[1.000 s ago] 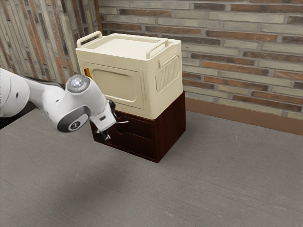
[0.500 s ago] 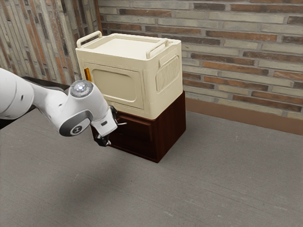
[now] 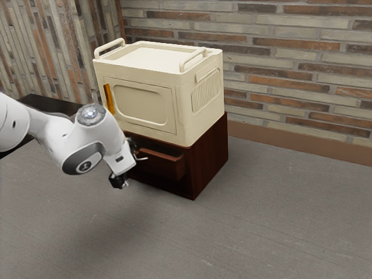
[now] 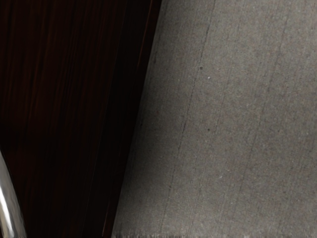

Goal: Pull the drawer handle with one arm to open the drawer

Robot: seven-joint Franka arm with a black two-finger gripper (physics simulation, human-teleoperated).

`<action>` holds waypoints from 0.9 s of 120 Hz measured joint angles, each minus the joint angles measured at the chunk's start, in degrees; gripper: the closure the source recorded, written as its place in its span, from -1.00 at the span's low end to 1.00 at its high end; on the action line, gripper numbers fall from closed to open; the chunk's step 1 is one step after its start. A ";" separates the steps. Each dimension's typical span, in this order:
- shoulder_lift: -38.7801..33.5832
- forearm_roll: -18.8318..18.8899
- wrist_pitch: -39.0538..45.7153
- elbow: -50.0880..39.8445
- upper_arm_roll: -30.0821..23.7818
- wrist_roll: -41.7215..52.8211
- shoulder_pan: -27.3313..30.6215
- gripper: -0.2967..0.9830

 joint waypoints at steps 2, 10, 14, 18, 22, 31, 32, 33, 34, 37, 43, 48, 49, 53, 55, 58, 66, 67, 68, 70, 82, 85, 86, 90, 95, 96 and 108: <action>-0.14 0.03 0.00 -0.24 0.18 0.00 -0.12 -0.54; -0.66 0.05 -0.02 -1.14 0.60 -0.03 -0.18 -0.54; -0.92 0.04 -0.03 -1.58 0.70 -0.05 -0.21 -0.54; -1.31 0.02 -0.04 -2.05 0.78 -0.06 -0.23 -0.54; -1.88 0.02 -0.05 -2.63 0.86 -0.08 -0.25 -0.53; -3.35 0.02 -0.07 -4.02 1.09 -0.12 -0.29 -0.50; -3.50 0.02 -0.07 -4.16 1.12 -0.13 -0.30 -0.50; -3.65 0.01 -0.07 -4.30 1.16 -0.13 -0.32 -0.50; -3.78 0.01 -0.08 -4.42 1.20 -0.14 -0.33 -0.49; -4.09 0.00 -0.08 -4.77 1.27 -0.15 -0.35 -0.50; -4.60 -0.05 -0.09 -5.36 1.43 -0.20 -0.47 -0.51; -4.98 -0.07 -0.09 -5.75 1.52 -0.30 -0.53 -0.51; -5.04 -0.08 -0.09 -5.89 1.54 -0.31 -0.54 -0.52; -5.23 -0.12 -0.08 -6.28 1.59 -0.38 -0.57 -0.54; -5.37 -0.15 -0.09 -6.45 1.61 -0.41 -0.58 -0.54; -5.66 -0.18 -0.09 -6.79 1.63 -0.46 -0.59 -0.54; -6.06 -0.30 -0.09 -7.35 1.92 -0.57 -0.82 -0.54; -6.08 -0.32 -0.09 -7.42 2.11 -0.59 -1.01 -0.54; -6.10 -0.33 -0.09 -7.48 2.28 -0.60 -1.18 -0.54; -6.13 -0.37 -0.09 -7.60 2.62 -0.64 -1.50 -0.54; -6.72 -0.54 -0.12 -8.55 3.42 -0.81 -2.25 -0.54; -6.93 -0.58 -0.14 -8.84 3.48 -0.84 -2.28 -0.54; -7.01 -0.59 -0.15 -8.92 3.49 -0.85 -2.29 -0.54; -7.30 -0.63 -0.25 -9.23 3.54 -0.90 -2.31 -0.54; -7.62 -0.67 -0.47 -9.43 3.59 -0.95 -2.36 -0.53; -7.69 -0.68 -0.52 -9.46 3.60 -0.96 -2.38 -0.53; -9.09 -0.70 -1.18 -10.39 3.66 -1.06 -2.69 -0.50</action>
